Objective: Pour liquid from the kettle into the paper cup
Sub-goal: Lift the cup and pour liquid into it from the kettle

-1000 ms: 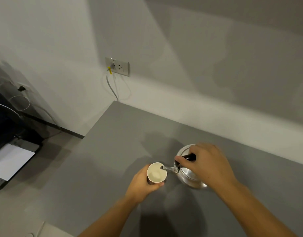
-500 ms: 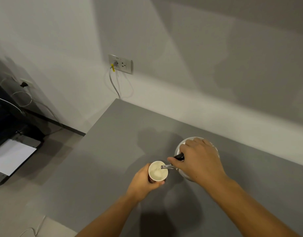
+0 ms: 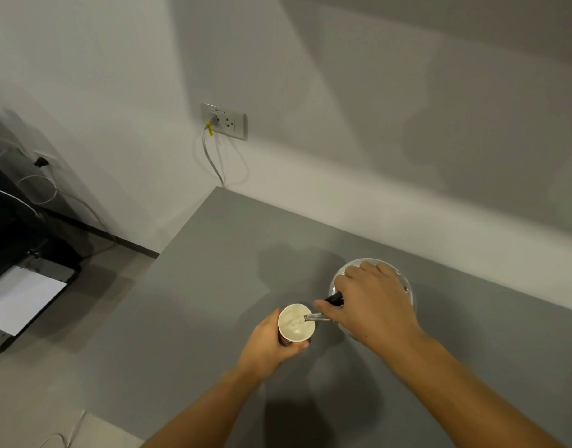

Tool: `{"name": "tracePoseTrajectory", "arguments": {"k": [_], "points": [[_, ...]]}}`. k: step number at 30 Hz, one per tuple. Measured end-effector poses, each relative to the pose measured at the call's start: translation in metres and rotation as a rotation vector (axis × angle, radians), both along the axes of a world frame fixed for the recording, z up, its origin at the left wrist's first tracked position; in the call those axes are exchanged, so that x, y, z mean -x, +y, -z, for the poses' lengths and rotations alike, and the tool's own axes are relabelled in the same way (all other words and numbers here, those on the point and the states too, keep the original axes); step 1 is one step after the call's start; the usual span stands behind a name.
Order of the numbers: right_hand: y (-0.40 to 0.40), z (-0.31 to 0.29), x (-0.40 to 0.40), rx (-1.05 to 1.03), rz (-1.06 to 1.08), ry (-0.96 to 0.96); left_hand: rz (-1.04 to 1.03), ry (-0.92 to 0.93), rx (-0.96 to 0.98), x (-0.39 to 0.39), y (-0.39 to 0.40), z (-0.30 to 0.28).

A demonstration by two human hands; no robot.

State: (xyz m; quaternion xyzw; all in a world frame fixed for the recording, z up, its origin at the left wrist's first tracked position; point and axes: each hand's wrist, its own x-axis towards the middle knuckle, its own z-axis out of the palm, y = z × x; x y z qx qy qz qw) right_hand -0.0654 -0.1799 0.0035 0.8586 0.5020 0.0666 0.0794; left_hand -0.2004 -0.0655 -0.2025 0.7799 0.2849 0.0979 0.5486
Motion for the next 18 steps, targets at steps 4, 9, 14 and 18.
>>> {"name": "tracePoseTrajectory", "arguments": {"k": [4, 9, 14, 18], "points": [[0.0001, 0.0, -0.0001, 0.0, 0.009, 0.005, -0.001, 0.004, -0.001, -0.0004, -0.0006, 0.0004], [0.0002, 0.0011, -0.0007, 0.004, 0.008, 0.013, -0.004, 0.009, -0.001, -0.0012, -0.0006, 0.0018], [0.0001, 0.0, 0.0, 0.007, 0.009, 0.026, -0.009, 0.02, -0.006, -0.001, -0.0009, 0.0009], [-0.0002, -0.0015, 0.0014, 0.015, 0.008, 0.029, -0.006, 0.025, -0.001, -0.0004, -0.0009, -0.0013]]}}
